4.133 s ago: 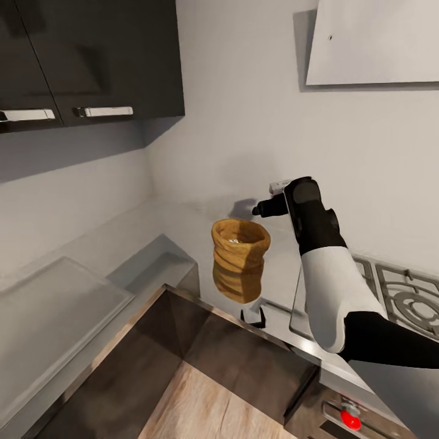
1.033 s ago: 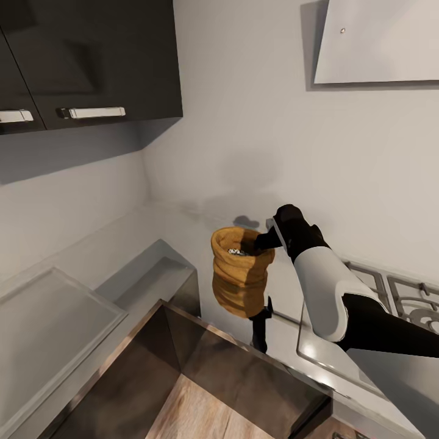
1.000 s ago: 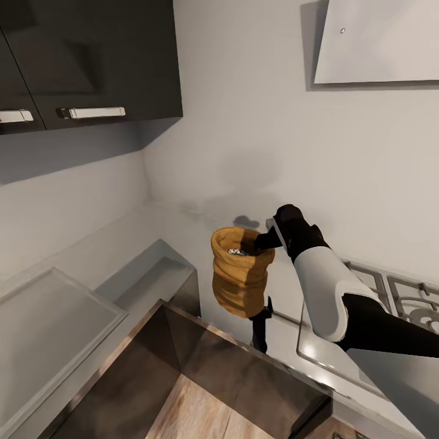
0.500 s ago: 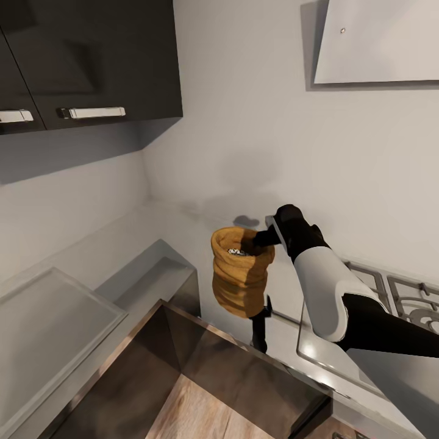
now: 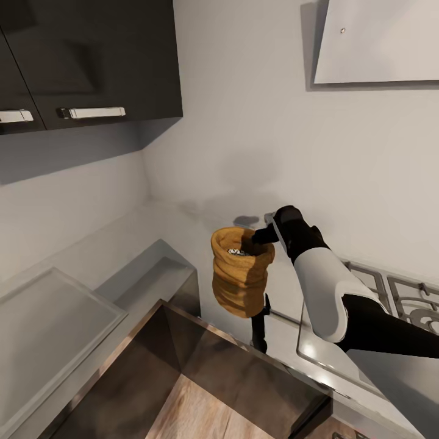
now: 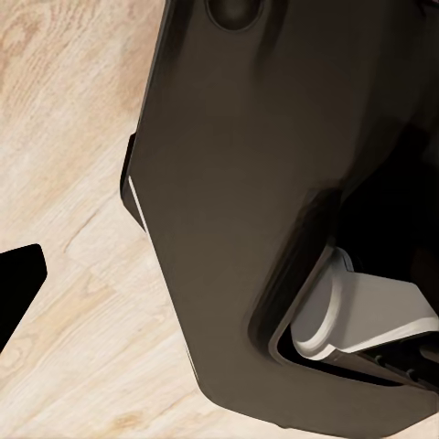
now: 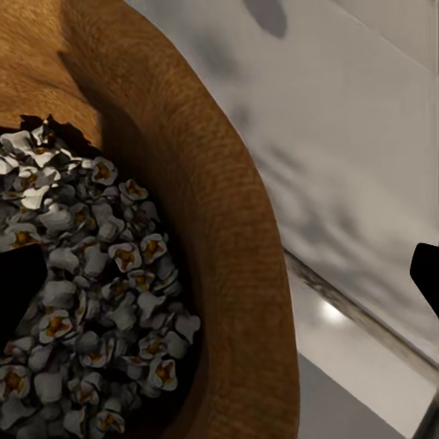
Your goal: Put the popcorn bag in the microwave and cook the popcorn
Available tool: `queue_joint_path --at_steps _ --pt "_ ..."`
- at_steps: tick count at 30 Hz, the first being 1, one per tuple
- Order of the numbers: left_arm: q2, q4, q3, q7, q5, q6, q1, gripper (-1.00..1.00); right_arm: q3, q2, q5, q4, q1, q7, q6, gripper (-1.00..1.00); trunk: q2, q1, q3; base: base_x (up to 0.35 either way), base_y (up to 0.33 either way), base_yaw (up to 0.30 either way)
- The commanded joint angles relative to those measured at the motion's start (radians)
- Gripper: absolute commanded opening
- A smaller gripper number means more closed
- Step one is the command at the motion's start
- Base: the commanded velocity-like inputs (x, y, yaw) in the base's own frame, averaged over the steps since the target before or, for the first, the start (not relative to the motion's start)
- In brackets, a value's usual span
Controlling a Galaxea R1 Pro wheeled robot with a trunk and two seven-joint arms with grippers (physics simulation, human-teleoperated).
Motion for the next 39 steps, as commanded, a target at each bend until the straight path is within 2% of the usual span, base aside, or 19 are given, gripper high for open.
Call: queue_joint_path --at_steps 1,11,16,17,22,34,39 --pt "0.000 0.000 0.000 0.001 0.004 -0.002 0.000 1.00 -0.008 0.001 0.011 -0.001 -0.001 0.006 0.002 1.00 -0.001 0.000 -0.001 0.000 0.000 0.000" --pt "0.000 0.000 0.000 0.001 0.004 -0.002 0.000 1.00 -0.014 0.001 0.009 0.027 0.012 0.005 -0.002 1.00 -0.001 0.000 -0.001 0.000 0.000 0.000" --pt "0.000 0.000 0.000 0.001 0.004 -0.002 0.000 1.00 -0.014 -0.010 0.009 0.049 0.013 0.005 -0.026 1.00 -0.001 0.000 -0.001 0.000 0.000 0.000" --pt "0.000 0.000 0.000 0.001 0.004 -0.002 0.000 1.00 -0.014 -0.010 0.009 0.050 0.013 0.005 -0.027 -1.00 -0.001 0.000 -0.001 0.000 0.000 0.000" --pt "0.000 0.000 0.000 0.001 0.004 -0.002 0.000 1.00 -0.030 -0.012 0.010 0.050 0.013 0.004 -0.029 -1.00 -0.001 0.000 -0.001 0.000 0.000 0.000" --pt "0.000 0.000 0.000 0.002 0.004 -0.002 0.000 1.00 -0.037 -0.011 0.012 0.039 0.013 0.005 -0.007 -1.00 -0.001 0.000 -0.001 0.000 0.000 0.000" --pt "0.000 0.000 0.000 0.002 0.004 -0.002 0.000 1.00 -0.041 -0.004 0.011 -0.010 0.013 0.009 0.108 -1.00 -0.001 0.000 -0.001 0.000 0.000 0.000"
